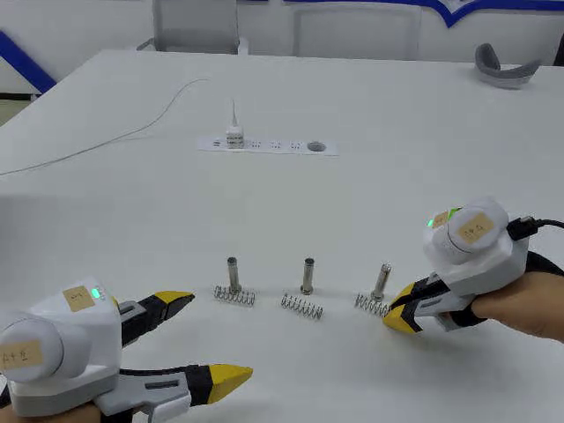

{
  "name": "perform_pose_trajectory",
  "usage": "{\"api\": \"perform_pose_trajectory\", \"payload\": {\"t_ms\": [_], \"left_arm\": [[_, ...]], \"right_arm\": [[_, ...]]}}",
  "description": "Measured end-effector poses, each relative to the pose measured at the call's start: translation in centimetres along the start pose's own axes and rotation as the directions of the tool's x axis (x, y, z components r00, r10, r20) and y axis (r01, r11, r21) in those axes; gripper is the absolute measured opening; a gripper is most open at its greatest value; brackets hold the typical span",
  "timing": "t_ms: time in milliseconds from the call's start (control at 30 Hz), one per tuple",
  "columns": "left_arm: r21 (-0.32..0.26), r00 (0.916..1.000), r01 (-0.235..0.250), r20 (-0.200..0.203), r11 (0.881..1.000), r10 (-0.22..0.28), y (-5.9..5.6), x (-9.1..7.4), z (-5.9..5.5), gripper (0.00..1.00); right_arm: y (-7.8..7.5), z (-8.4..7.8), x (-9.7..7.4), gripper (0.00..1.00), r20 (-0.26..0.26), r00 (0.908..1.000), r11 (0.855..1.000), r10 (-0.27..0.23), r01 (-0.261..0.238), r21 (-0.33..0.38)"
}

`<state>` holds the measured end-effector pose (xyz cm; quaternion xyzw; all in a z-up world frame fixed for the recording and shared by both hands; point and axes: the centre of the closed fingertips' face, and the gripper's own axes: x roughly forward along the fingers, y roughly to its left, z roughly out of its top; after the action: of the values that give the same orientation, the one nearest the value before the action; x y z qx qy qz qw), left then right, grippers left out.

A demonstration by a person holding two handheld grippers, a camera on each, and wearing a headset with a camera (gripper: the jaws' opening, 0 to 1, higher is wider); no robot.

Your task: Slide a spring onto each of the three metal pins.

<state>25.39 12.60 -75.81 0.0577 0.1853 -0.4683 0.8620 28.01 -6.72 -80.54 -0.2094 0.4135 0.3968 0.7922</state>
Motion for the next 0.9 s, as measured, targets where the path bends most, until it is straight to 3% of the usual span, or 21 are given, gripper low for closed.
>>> {"api": "perform_pose_trajectory", "payload": {"t_ms": [367, 900], "left_arm": [[0.016, 0.9991, 0.041, -0.012, 0.999, -0.041, -1.2, 0.4, 0.1, 0.69], [0.092, 0.9888, 0.146, -0.043, 0.985, -0.143, -3.6, 2.1, 0.9, 0.59]], "right_arm": [[1.1, 0.4, -0.9, 0.11, 0.009, 1.0000, 0.999, 0.004, -0.004, -0.032], [4.6, 2.4, -2.4, 0.11, 0.018, 0.9976, 0.989, 0.067, -0.064, -0.135]]}}
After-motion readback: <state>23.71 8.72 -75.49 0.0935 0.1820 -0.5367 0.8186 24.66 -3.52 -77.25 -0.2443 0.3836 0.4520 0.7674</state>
